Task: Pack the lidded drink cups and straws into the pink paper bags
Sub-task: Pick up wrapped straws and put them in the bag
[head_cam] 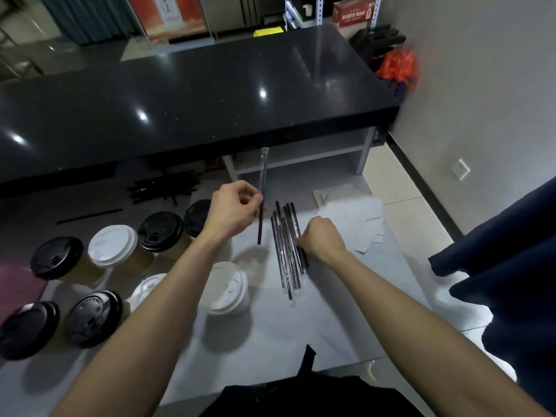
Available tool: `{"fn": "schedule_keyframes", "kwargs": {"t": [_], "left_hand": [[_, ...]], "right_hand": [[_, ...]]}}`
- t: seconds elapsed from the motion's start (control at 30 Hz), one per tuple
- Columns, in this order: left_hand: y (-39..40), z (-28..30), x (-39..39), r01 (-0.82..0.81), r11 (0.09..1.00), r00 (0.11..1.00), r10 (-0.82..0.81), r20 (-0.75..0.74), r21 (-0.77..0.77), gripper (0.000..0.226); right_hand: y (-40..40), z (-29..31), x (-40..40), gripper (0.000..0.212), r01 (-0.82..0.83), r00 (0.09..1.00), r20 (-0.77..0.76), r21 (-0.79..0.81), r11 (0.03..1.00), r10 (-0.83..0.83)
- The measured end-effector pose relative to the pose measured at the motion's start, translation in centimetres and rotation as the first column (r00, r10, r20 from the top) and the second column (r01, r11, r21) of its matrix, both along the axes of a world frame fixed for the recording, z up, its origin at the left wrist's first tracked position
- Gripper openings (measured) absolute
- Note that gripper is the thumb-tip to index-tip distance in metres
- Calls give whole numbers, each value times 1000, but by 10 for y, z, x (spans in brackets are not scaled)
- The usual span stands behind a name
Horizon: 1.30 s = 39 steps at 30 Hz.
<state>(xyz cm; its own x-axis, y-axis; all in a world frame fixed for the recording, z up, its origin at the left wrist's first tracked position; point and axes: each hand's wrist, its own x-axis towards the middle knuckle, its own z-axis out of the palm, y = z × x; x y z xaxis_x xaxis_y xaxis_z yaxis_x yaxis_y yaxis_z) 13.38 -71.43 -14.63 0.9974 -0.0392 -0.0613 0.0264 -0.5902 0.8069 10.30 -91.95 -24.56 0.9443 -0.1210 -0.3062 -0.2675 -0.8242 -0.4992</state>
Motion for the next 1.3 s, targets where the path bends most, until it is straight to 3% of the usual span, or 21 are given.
{"fn": "schedule_keyframes", "kwargs": {"t": [0.13,0.3,0.53,0.6,0.7,0.8,0.97,1.13,1.2,1.27,1.3], "left_hand": [[-6,-5,0,16,1000,999,-15,-45,18,5],[-12,-10,0,43,998,996,-40,-78,35,4],[-16,-13,0,27,999,996,-25,-91,26,3],[-17,-14,-3,22,1000,994,-20,-103,22,3],[-23,-15,-4,24,999,991,-27,-134,-25,5],[-31,-14,-5,42,992,984,-62,-166,-119,8],[-37,-16,-8,50,955,975,-110,-194,-291,15],[-41,-24,-4,15,965,985,-59,-162,-261,15],[-42,-27,0,-4,972,988,-33,-152,-236,7],[-43,-29,3,-4,973,987,-32,-154,-231,7],[-44,-30,5,8,973,987,-45,-157,-230,9]], "right_hand": [[-12,0,4,29,75,996,42,68,995,-78],[-6,-2,3,35,59,998,39,-30,998,-58],[-12,4,0,28,191,980,17,214,958,-199],[-16,13,-1,20,218,965,58,369,904,-257],[-16,34,-4,12,183,957,47,670,719,-288],[-12,51,-8,16,122,974,17,799,589,-225],[-10,53,-13,18,72,983,43,802,593,-178],[-19,41,-11,17,35,973,123,752,659,-193],[-33,30,-11,16,93,939,215,594,799,-270],[-54,15,-15,12,194,897,337,285,939,-287],[-64,8,-17,15,227,898,347,157,961,-269]]}}
